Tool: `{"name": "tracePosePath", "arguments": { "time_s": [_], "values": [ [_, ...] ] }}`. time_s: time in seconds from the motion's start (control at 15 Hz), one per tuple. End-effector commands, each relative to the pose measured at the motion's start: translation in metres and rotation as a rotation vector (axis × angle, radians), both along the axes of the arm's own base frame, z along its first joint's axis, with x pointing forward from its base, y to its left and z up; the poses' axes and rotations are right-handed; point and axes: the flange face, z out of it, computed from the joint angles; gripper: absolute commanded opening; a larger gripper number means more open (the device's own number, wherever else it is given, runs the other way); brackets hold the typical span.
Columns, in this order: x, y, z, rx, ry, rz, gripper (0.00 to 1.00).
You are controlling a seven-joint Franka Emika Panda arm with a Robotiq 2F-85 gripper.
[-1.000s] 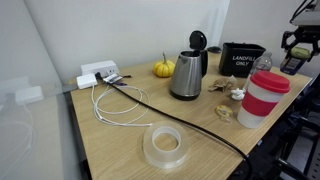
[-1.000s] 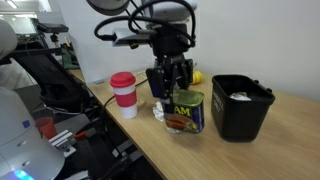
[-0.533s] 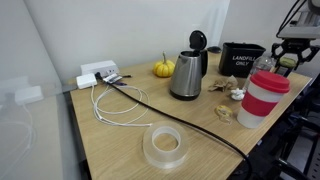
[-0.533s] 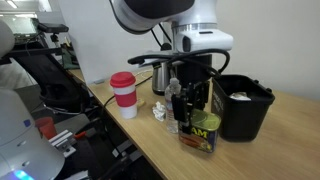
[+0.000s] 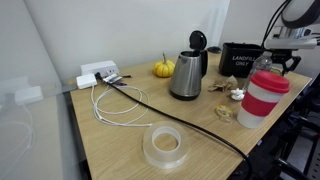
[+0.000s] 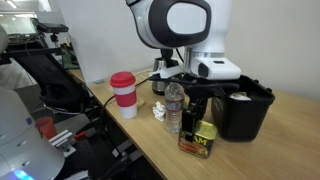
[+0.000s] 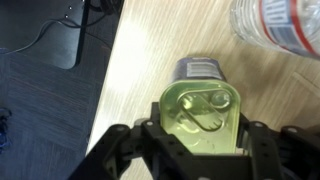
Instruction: Move the can to the right of the bottle of water
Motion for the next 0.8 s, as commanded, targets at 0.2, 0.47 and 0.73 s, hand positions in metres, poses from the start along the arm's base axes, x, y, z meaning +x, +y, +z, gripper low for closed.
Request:
{"name": "tracePosePath", "arguments": {
  "time_s": [0.2, 0.47, 0.73],
  "values": [
    [0.007, -0.005, -0.01, 0.018, 0.019, 0.03, 0.39],
    [0.001, -0.005, -0.005, 0.025, 0.013, 0.046, 0.96],
    [-0.008, 0.001, 0.009, 0.022, -0.007, 0.057, 1.0]
  ]
}}
